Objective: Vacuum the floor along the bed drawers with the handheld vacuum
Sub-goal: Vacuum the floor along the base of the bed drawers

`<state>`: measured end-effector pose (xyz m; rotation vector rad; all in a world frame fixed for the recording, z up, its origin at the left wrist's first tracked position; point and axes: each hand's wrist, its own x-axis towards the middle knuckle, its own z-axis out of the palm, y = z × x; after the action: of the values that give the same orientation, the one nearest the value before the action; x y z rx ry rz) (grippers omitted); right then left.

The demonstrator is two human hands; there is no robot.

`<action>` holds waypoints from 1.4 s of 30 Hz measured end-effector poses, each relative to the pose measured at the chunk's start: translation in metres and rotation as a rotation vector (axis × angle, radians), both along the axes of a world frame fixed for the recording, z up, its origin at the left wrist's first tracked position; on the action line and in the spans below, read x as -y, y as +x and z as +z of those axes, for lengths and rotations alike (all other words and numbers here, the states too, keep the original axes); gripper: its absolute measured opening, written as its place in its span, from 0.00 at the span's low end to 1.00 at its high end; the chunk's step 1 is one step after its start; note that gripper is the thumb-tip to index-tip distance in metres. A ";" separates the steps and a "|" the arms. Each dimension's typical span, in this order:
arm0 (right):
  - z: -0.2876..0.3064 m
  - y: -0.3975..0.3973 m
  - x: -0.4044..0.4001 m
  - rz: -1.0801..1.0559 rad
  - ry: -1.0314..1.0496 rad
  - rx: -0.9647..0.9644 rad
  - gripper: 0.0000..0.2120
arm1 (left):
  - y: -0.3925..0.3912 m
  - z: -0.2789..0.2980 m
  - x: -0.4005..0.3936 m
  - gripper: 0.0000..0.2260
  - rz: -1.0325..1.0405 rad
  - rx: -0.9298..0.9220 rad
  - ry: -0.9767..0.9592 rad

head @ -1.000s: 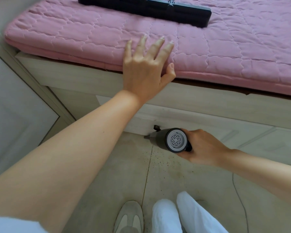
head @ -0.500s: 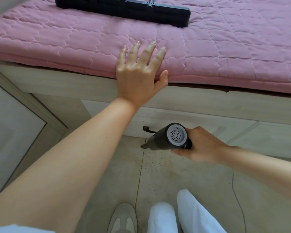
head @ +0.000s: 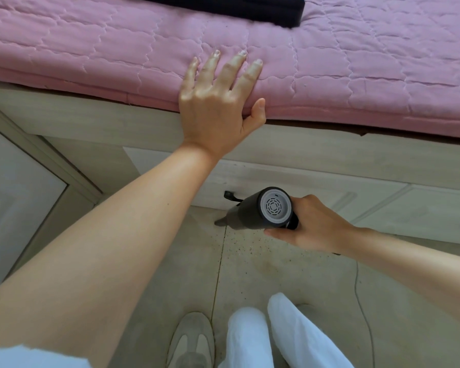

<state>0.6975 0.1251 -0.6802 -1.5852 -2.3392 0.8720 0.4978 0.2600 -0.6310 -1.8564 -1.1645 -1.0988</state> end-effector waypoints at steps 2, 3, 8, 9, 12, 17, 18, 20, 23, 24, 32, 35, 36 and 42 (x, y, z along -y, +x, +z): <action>0.004 -0.001 0.001 0.006 -0.009 -0.013 0.14 | 0.000 0.000 0.000 0.20 0.000 -0.004 0.004; 0.005 -0.001 0.001 0.009 -0.009 -0.015 0.14 | 0.000 -0.001 -0.001 0.20 -0.001 -0.006 0.007; 0.005 -0.004 0.002 0.014 -0.014 -0.058 0.17 | 0.000 -0.003 -0.003 0.21 0.000 -0.014 0.024; 0.005 -0.004 0.002 0.017 -0.020 -0.067 0.17 | 0.000 -0.003 -0.003 0.21 -0.003 -0.014 0.031; 0.006 -0.003 0.004 0.025 -0.049 -0.091 0.16 | -0.001 -0.003 -0.004 0.22 -0.014 -0.007 0.054; 0.007 -0.001 0.010 0.042 -0.059 -0.097 0.15 | 0.000 -0.005 -0.005 0.21 -0.002 -0.009 0.064; 0.008 -0.001 0.011 0.041 -0.056 -0.093 0.15 | 0.000 -0.005 -0.006 0.20 0.003 -0.010 0.062; 0.009 -0.002 0.013 0.041 -0.057 -0.090 0.14 | -0.001 -0.004 -0.006 0.20 0.005 -0.010 0.064; 0.008 -0.003 0.014 0.043 -0.065 -0.088 0.13 | -0.001 -0.005 -0.006 0.19 0.009 -0.010 0.067; 0.007 -0.003 0.015 0.044 -0.071 -0.090 0.13 | -0.001 -0.005 -0.005 0.19 0.008 -0.010 0.062; 0.008 -0.001 0.022 0.092 -0.094 -0.110 0.10 | -0.001 -0.004 -0.003 0.20 0.011 -0.010 0.046; 0.007 0.000 0.018 0.089 -0.070 -0.105 0.10 | -0.001 -0.004 -0.003 0.20 0.010 -0.011 0.041; 0.007 0.000 0.017 0.085 -0.068 -0.105 0.10 | -0.001 -0.003 -0.003 0.20 0.009 -0.012 0.041; 0.009 0.008 0.018 0.085 -0.123 -0.119 0.09 | -0.001 -0.004 -0.004 0.20 0.005 -0.014 0.045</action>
<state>0.7054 0.1067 -0.6709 -1.4426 -2.3243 1.1174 0.4967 0.2637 -0.6354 -1.8228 -1.1266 -1.0993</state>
